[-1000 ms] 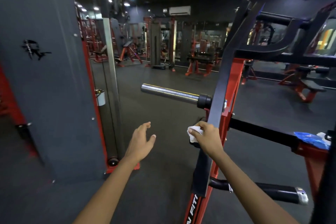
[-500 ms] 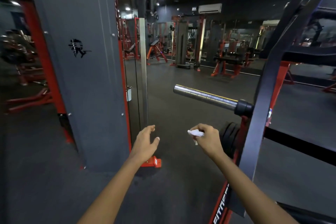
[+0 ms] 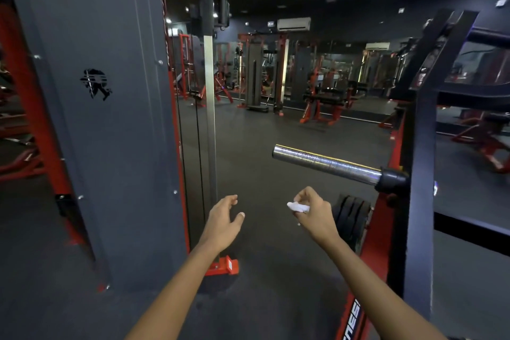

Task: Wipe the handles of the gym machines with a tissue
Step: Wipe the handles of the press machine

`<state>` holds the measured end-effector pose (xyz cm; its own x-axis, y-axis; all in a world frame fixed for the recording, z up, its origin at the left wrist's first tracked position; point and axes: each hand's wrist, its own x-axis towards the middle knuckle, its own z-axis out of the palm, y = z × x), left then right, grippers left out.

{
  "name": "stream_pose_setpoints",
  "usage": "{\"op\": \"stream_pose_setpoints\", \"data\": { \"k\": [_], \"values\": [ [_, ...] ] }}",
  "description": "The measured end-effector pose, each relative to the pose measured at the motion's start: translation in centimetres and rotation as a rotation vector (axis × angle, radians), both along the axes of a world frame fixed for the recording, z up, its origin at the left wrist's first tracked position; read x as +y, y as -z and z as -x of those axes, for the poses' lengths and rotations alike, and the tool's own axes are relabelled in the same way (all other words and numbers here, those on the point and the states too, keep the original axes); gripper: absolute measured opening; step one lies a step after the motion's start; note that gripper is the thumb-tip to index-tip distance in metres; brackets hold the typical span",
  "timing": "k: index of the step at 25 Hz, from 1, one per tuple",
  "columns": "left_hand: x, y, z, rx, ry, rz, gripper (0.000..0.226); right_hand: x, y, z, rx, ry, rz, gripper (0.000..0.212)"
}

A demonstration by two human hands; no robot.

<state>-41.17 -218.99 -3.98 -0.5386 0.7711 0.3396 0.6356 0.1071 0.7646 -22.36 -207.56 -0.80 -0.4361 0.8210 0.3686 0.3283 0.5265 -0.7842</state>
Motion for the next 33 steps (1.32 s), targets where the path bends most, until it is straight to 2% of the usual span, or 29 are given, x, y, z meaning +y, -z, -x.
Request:
{"op": "stream_pose_setpoints", "data": {
  "k": [2, 5, 9, 13, 17, 26, 33],
  "values": [
    [0.2, -0.2, 2.1, 0.006, 0.017, 0.005, 0.049, -0.3, 0.2, 2.0, 0.004, 0.001, 0.003, 0.006],
    [0.0, -0.1, 4.8, 0.007, 0.033, 0.008, 0.048, -0.6, 0.5, 4.7, -0.011, 0.011, 0.01, 0.025],
    [-0.4, 0.1, 7.3, -0.05, 0.02, -0.005, 0.046, -0.8, 0.9, 7.6, -0.047, 0.028, 0.069, 0.021],
    [0.3, 0.3, 9.4, -0.107, 0.003, -0.016, 0.044, 0.4, 0.8, 10.4, -0.058, 0.016, 0.04, 0.032],
    [2.3, 0.3, 11.9, -0.085, 0.004, -0.008, 0.044, 2.5, 1.1, 13.0, -0.068, 0.025, 0.04, 0.01],
    [11.4, 0.9, 18.5, -0.017, 0.08, 0.054, 0.044, 12.8, 4.0, 20.9, -0.154, 0.078, 0.101, 0.015],
    [23.7, -1.0, 24.6, -0.02, 0.103, 0.026, 0.042, 24.5, 2.4, 27.1, -0.187, 0.135, 0.032, 0.013]
  ]
}}
